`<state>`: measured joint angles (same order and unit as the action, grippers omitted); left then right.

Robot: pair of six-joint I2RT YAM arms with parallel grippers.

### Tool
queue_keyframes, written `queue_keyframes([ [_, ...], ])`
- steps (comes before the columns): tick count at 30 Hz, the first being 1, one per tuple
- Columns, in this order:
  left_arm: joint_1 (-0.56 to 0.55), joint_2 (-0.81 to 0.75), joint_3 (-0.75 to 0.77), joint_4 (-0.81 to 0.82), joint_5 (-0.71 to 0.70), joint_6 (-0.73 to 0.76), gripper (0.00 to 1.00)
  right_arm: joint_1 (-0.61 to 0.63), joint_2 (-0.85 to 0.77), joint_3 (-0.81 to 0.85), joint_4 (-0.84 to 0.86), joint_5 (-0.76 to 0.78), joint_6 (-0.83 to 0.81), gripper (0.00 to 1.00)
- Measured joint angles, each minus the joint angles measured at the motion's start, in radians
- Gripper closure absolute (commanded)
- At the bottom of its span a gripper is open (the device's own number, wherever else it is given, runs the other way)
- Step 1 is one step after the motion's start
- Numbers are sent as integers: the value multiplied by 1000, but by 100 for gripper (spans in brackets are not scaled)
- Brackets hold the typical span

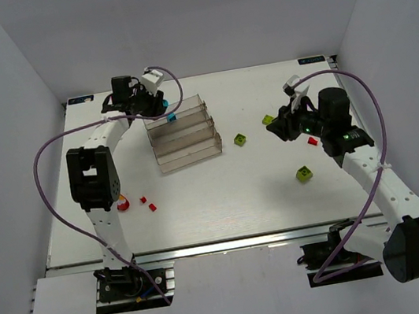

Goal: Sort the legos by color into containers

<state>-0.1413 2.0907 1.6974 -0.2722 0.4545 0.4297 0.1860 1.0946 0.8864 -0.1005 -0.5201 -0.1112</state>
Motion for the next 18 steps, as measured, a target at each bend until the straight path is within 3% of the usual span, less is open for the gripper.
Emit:
queue_keyframes([
  [2, 0, 12, 8, 2, -17, 2, 47, -5, 0, 0, 0, 0, 0, 62],
  [3, -3, 17, 14, 0, -27, 3, 36, -8, 0, 0, 1, -1, 0, 62],
  [6, -10, 28, 24, -5, -52, 3, 33, -17, 0, 0, 1, -2, 0, 62],
  [9, -11, 29, 35, -6, -74, -5, 15, -24, 0, 0, 1, -4, 0, 61],
  [13, -11, 29, 55, -3, -82, -31, 15, -33, 0, 0, 1, -7, 0, 58],
  [15, -11, 28, 62, -3, -81, -51, 25, -38, 0, 0, 1, -11, -1, 55],
  [16, -11, 28, 65, -3, -78, -66, 36, -41, 0, 0, 1, -13, -2, 53],
  [17, -11, 26, 66, -4, -73, -90, 69, -43, 0, -2, 3, -15, -4, 46],
  [18, -11, 22, 66, -8, -64, -124, 83, -48, 0, -2, 5, -15, -6, 40],
])
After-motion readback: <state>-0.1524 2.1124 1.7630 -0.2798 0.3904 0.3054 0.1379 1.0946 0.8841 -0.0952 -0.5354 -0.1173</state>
